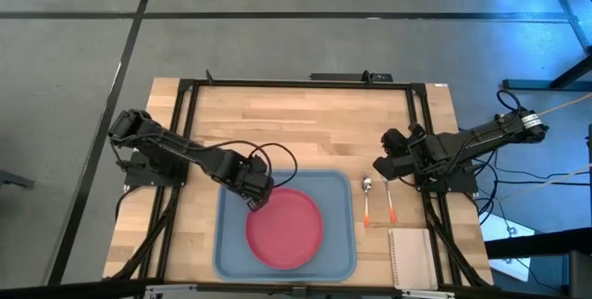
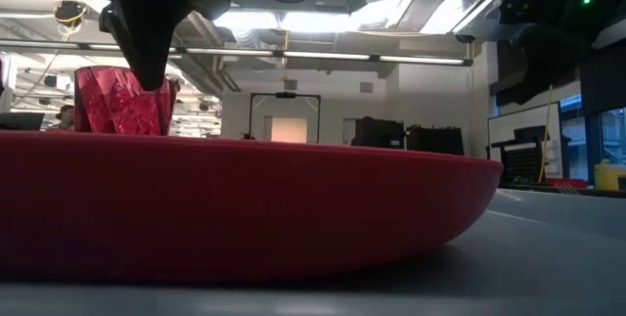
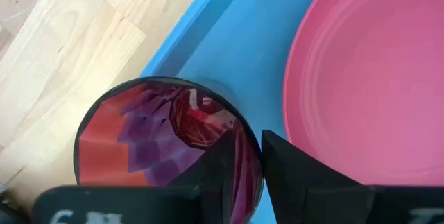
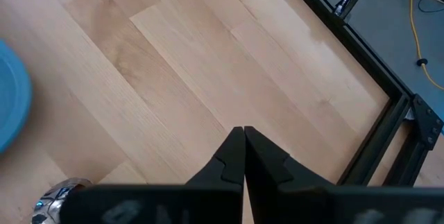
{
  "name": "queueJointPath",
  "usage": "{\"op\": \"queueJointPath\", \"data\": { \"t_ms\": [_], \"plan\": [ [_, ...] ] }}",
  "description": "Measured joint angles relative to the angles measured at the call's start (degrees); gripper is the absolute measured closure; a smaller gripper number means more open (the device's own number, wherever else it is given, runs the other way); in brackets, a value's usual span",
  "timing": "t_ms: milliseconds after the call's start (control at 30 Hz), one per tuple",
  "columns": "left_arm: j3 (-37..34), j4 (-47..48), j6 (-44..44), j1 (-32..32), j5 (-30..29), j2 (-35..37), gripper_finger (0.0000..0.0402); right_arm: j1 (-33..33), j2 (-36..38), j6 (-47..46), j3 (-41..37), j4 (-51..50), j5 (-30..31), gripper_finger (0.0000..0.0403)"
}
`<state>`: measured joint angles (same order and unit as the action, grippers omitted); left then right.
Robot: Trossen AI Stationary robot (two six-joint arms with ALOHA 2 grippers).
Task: Pick and place plate/cup/fork/spoon on tray
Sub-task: Put the purple cup on the serving tray to the top left, then put the orange fork on the serving tray to the right of the pink plate
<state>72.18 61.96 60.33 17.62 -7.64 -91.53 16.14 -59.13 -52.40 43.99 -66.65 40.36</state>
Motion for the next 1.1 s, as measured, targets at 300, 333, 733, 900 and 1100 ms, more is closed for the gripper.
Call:
{"op": "queueJointPath", "data": {
  "t_ms": [300,333,733,900,1100],
  "plan": [
    [0.0,0.1,-5.4,-2.2,4.8,0.0,0.0337,0.0,0.0,0.0,0.0,0.0,0.0,0.0398],
    [0.0,0.1,-5.4,-2.4,5.1,0.1,0.0336,0.0,0.0,0.0,0.0,0.0,0.0,0.0398],
    [7.9,8.5,-11.9,-3.3,2.8,2.5,0.0335,0.0,0.0,0.0,0.0,0.0,0.0,0.0398],
    [15.5,9.3,-23.7,-3.2,-6.1,2.8,0.0335,0.0,0.0,0.1,0.0,0.0,0.0,0.0396],
    [18.0,7.8,-41.7,-3.5,-31.6,2.8,0.0335,0.0,0.0,0.0,0.0,2.0,0.1,0.0394]
  ]
}}
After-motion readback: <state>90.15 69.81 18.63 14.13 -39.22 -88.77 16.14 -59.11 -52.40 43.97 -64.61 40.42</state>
